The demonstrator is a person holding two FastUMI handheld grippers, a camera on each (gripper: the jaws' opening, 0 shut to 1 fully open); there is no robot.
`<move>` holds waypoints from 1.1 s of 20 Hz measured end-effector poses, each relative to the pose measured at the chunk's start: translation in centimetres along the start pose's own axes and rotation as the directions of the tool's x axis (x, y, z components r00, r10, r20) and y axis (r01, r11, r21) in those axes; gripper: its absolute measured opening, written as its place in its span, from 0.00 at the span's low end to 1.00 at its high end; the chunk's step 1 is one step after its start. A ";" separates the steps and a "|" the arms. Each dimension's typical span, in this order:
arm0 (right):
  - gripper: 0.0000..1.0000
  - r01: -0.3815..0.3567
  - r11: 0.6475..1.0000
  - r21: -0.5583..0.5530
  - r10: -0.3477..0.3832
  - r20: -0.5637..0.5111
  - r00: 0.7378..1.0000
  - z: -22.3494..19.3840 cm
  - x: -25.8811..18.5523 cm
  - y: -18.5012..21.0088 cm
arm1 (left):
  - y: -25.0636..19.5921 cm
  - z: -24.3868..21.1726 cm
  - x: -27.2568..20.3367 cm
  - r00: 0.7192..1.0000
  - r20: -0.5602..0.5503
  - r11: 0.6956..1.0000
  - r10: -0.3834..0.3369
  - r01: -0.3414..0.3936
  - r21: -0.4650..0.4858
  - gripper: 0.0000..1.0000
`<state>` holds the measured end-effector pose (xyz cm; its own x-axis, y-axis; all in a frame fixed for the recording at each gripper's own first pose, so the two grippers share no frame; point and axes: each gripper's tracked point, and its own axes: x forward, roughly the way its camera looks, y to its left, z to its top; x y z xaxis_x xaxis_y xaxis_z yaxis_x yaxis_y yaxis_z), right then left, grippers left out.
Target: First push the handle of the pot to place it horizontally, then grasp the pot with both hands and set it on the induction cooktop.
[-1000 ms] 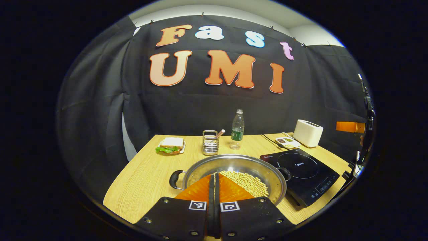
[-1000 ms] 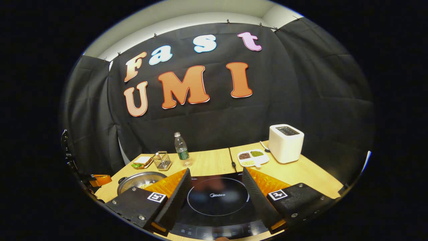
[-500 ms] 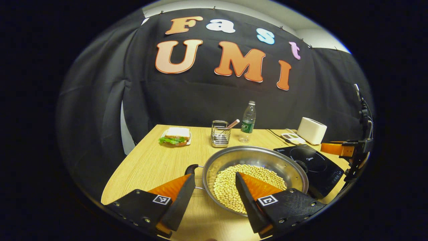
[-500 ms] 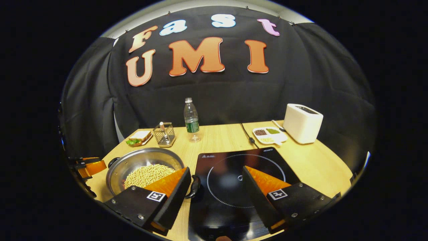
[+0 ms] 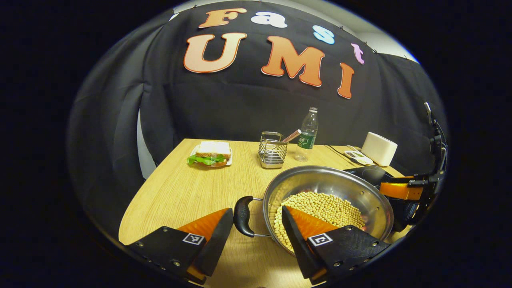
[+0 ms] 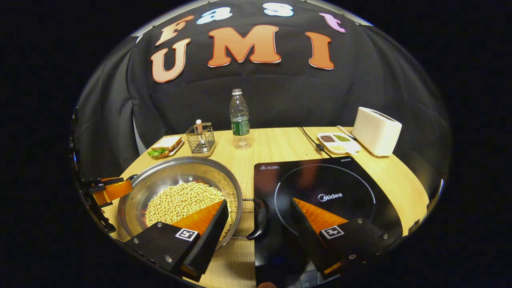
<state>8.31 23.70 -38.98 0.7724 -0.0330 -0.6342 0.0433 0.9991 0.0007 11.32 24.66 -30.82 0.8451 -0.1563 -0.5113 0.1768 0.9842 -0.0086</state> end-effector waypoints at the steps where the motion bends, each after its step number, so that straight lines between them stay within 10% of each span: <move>1: 0.96 -0.008 1.000 0.004 0.008 -0.013 1.000 -0.3 0.3 0.5 | 0.3 -0.2 0.3 1.000 -0.008 1.000 -0.005 0.005 -0.013 0.79; 9: 0.93 0.007 0.999 0.032 -0.004 -0.084 0.996 -1.8 1.2 1.0 | 0.0 -1.4 2.2 0.997 -0.054 0.998 -0.057 0.056 -0.030 0.80; 12: 0.65 0.051 0.999 0.001 -0.050 -0.090 0.995 -1.9 1.4 0.1 | -0.2 -2.5 2.1 0.992 -0.114 0.999 -0.052 0.053 0.000 0.59; 22: 0.39 -0.013 0.991 0.130 0.030 -0.123 0.992 -1.9 0.9 0.5 | 0.3 -2.3 -0.7 0.993 -0.092 0.987 0.074 -0.086 -0.132 0.40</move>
<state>7.82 24.22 -41.07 0.6893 0.0003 -0.7244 0.1150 0.9873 0.1099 9.64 25.27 -32.39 0.8059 -0.0743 -0.5873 0.0348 0.9963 -0.0782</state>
